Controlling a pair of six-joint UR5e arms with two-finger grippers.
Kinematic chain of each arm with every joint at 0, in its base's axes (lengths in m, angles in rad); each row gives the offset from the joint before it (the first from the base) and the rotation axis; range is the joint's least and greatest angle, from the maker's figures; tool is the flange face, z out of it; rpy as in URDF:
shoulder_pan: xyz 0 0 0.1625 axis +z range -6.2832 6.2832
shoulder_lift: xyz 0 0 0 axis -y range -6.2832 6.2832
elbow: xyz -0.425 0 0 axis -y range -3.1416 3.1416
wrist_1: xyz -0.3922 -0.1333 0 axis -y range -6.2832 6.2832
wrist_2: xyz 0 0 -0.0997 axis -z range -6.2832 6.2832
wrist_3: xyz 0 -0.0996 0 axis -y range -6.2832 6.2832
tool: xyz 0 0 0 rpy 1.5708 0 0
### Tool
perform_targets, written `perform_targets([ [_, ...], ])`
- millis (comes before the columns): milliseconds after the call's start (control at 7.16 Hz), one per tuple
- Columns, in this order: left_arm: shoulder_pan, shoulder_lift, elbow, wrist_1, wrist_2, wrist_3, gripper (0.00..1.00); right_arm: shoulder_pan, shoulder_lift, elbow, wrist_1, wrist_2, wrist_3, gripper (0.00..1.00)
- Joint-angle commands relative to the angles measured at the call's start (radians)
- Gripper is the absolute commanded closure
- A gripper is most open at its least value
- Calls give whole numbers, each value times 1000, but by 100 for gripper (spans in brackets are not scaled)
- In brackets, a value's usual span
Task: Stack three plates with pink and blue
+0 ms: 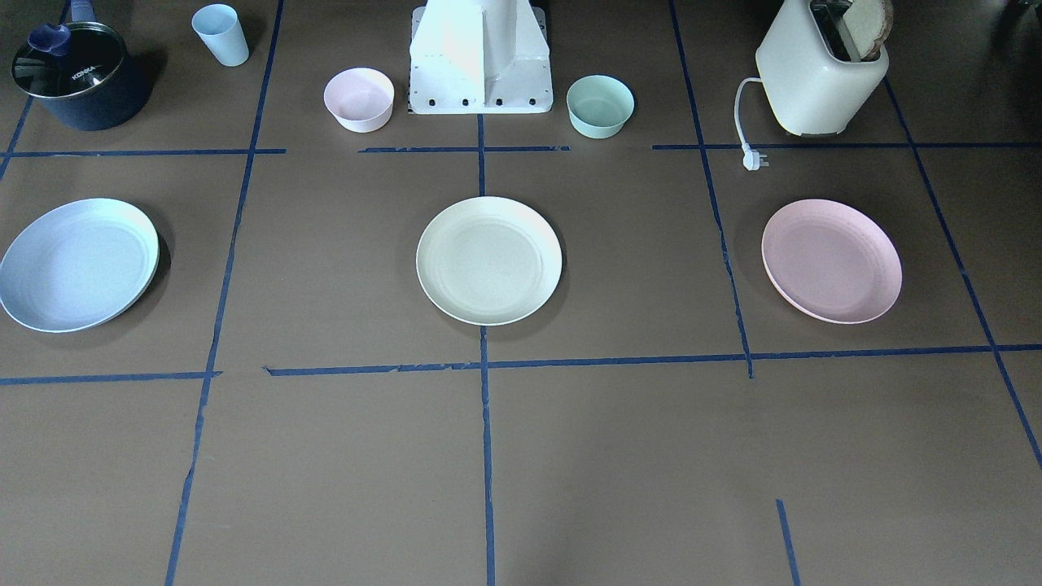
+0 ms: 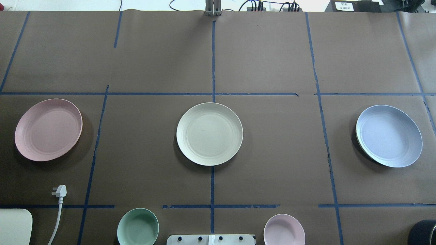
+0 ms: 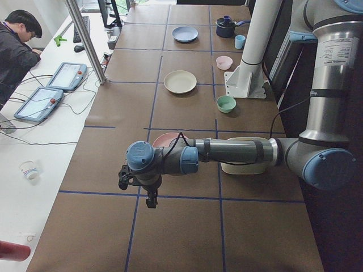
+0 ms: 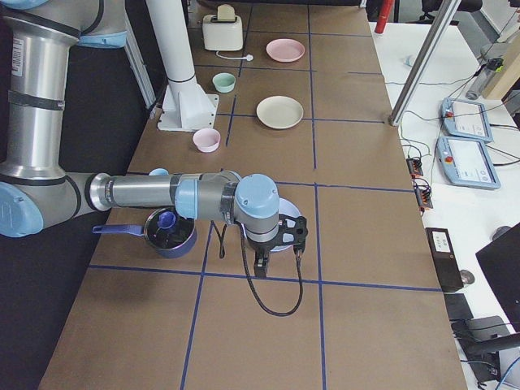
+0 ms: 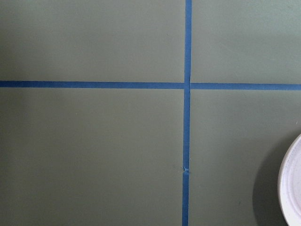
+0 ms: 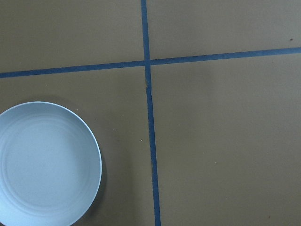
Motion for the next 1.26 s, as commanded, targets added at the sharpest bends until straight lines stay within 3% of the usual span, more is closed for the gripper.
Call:
perform_targets([
  [0,0,0,0,-1,0,0,0,0,0,6,0,-5,-2,0],
  [1118,0,-2,2,-1,1,0,0,0,0,6,0,-4,11,0],
])
